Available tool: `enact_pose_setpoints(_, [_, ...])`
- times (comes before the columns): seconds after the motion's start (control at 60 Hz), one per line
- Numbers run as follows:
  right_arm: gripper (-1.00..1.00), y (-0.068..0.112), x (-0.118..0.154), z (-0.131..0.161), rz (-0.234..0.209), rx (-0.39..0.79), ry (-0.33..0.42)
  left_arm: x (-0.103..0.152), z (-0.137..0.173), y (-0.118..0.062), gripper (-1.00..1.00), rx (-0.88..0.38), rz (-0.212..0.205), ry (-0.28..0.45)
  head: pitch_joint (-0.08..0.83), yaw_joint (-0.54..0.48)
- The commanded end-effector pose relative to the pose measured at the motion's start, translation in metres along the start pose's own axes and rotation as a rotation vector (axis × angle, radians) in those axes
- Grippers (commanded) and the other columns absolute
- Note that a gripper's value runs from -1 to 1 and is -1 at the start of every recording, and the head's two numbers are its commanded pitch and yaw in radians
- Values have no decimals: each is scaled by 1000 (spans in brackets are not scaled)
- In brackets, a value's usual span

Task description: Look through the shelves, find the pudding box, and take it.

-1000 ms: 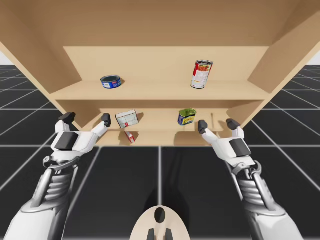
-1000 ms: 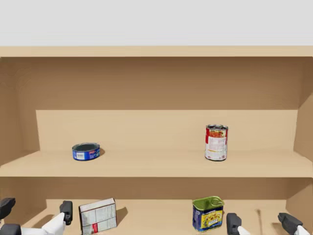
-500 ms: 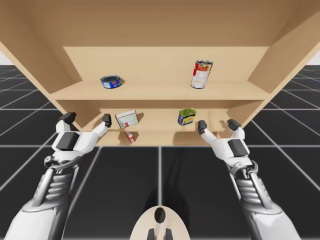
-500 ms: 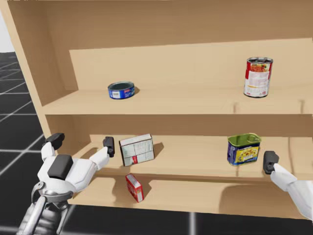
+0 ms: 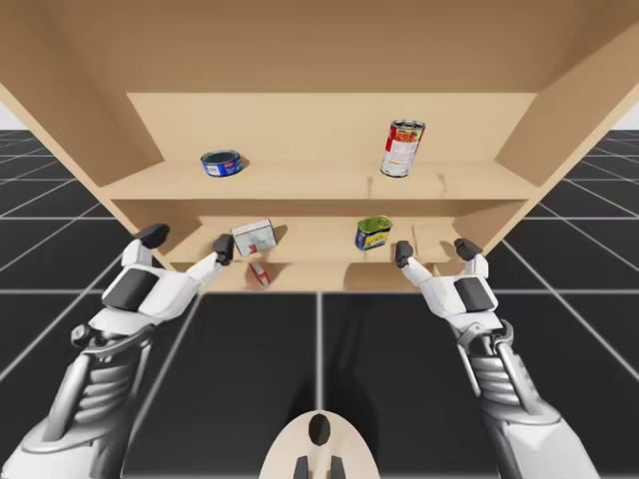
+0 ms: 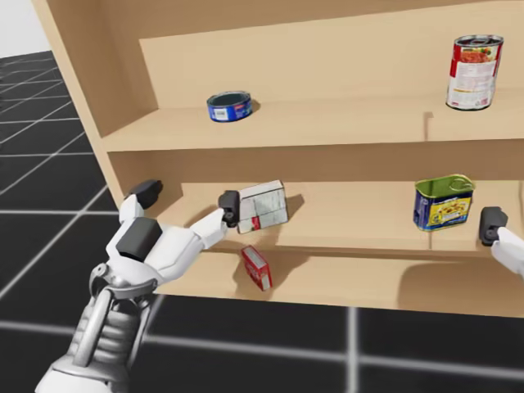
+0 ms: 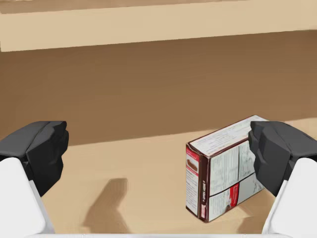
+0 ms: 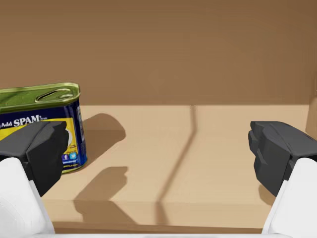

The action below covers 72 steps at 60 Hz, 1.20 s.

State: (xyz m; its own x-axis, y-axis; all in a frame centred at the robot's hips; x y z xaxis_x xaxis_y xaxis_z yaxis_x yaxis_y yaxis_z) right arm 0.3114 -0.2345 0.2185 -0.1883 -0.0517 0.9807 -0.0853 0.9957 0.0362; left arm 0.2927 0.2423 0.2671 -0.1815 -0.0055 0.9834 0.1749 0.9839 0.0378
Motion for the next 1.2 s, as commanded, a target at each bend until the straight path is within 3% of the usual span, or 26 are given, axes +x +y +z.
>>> enact_pose_setpoints(0.017, [-1000,1,-2,0,-4,-7,1,23,13,-3,-1000,-161,59,18,418,241])
enact_pose_setpoints(0.183, [-1000,0,-2,0,-2,-6,1,26,5,8,-1000,-256,38,62,417,250])
enact_pose_setpoints(0.333, [-1000,0,-3,-1,-2,-4,2,6,-15,20,-1000,-323,15,125,418,260])
enact_pose_setpoints(0.467, [-1000,-1,-3,-2,-1,-7,1,-14,-40,35,-1000,-416,61,168,419,265])
enact_pose_setpoints(0.567, [-1000,-2,-3,-2,-2,-8,1,-24,-52,38,-1000,-447,60,189,422,265])
enact_pose_setpoints(0.617, [-1000,-2,-3,-2,-1,-9,1,-30,-59,38,-1000,-448,53,206,424,266])
enact_pose_setpoints(0.883, [-1000,-3,-3,-2,-2,-14,-3,-53,-89,24,-1000,-450,104,247,426,266])
enact_pose_setpoints(1.2, [-1000,-5,-3,-2,-4,-16,-5,-58,-101,6,-1000,-458,106,253,430,257])
